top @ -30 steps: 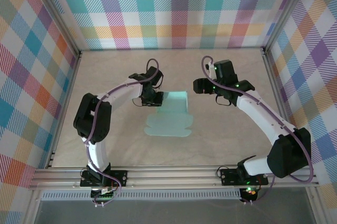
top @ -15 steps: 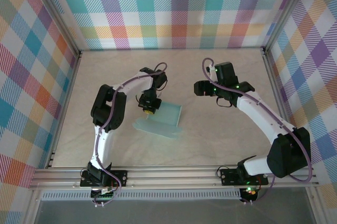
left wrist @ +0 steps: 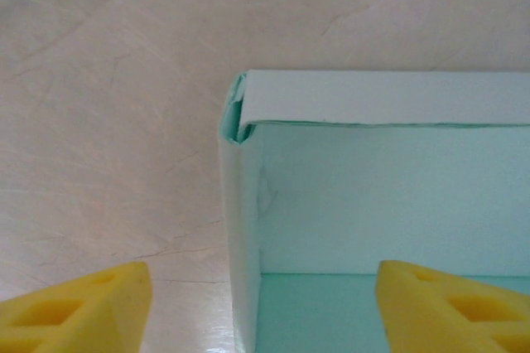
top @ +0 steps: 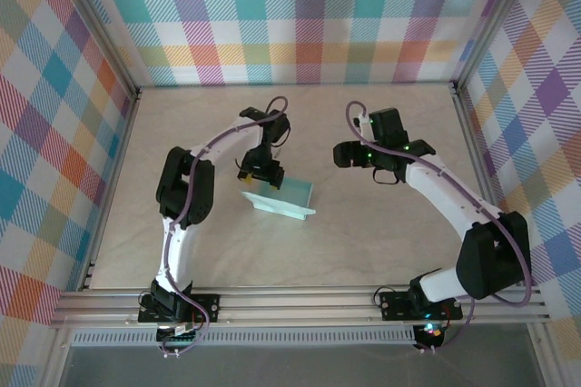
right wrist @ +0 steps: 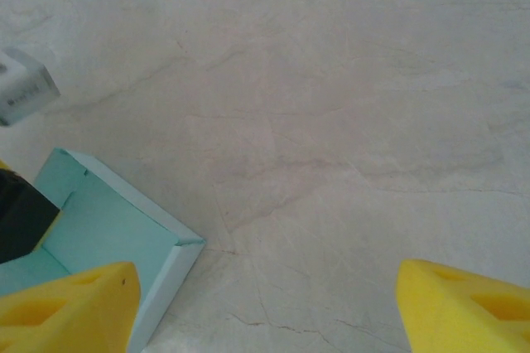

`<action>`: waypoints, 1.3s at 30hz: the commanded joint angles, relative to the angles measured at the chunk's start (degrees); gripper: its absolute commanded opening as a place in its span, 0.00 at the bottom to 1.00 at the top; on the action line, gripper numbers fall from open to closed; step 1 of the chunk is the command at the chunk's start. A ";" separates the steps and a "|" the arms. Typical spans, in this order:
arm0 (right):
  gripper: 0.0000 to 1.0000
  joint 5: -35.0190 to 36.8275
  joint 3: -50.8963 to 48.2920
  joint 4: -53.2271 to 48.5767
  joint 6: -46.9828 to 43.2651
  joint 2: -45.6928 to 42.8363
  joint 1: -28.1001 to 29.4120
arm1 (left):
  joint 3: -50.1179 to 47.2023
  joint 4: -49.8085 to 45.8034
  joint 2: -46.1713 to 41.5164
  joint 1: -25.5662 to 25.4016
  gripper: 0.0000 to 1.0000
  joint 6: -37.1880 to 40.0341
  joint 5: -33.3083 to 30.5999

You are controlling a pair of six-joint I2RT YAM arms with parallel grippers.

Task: Fold the paper box

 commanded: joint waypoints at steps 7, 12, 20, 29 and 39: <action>0.82 -8.77 4.61 1.67 -3.60 7.76 -0.25 | -17.68 19.52 -25.81 3.33 0.91 -13.53 -10.08; 0.83 -10.93 6.16 1.49 -2.59 9.96 -0.20 | -32.50 21.73 -40.49 6.53 1.00 -18.95 -18.38; 0.85 -14.02 10.74 0.73 -7.72 15.93 4.05 | -52.55 23.28 -55.76 8.79 1.00 -27.89 -10.78; 0.86 -12.63 15.01 1.41 -4.70 20.59 5.72 | -63.85 24.45 -59.59 4.24 1.00 -37.59 -5.23; 0.86 -12.79 12.58 1.58 -4.10 18.30 5.73 | -49.65 19.07 -55.60 6.77 1.00 -29.84 -10.31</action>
